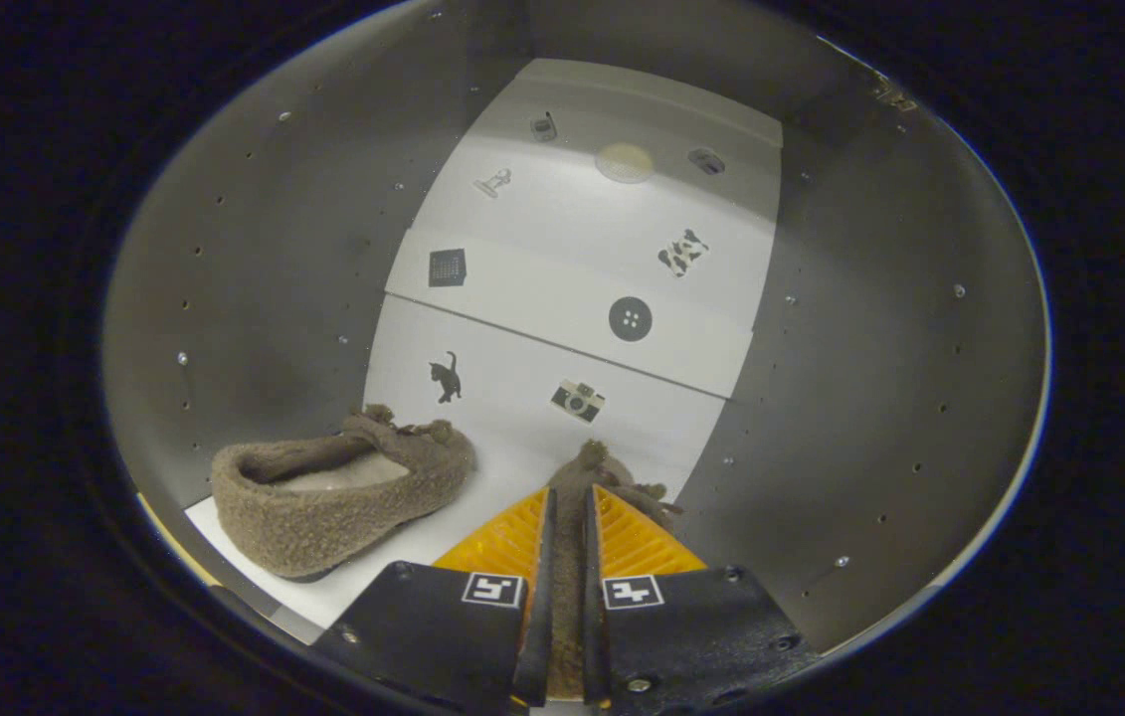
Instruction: Open the shoe cabinet door, grab the shoes and put them into the shoe cabinet, then close the shoe cabinet door.
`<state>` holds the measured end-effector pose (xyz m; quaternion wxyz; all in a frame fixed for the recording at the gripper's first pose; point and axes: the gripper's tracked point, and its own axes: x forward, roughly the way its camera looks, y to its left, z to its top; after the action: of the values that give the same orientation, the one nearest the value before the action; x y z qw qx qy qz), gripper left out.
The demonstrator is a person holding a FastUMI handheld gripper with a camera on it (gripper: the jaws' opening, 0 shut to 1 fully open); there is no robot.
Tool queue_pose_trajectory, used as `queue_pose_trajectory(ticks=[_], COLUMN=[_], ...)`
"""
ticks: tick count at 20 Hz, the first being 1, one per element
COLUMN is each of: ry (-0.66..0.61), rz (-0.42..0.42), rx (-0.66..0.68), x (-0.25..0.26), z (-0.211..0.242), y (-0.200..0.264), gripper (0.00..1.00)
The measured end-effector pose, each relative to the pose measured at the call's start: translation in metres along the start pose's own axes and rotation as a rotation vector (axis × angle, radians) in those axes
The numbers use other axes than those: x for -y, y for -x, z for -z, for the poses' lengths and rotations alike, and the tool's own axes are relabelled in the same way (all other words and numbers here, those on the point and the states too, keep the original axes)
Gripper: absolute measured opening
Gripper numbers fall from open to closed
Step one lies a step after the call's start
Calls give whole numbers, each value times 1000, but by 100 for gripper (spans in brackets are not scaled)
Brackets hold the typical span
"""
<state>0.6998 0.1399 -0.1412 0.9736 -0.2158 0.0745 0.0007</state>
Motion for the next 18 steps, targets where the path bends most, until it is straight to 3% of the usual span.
queue_pose_trajectory(ticks=[1, 7, 10, 18], ry=[-18, -142, -252, -290], rz=[-2, 97, 102, 13], rx=[-6, 56, 91, 173], x=[-3, 4, 0, -10], z=[1, -20, -36, -97], y=[1, 35, 75, 241], gripper=[18, 52, 97, 100])
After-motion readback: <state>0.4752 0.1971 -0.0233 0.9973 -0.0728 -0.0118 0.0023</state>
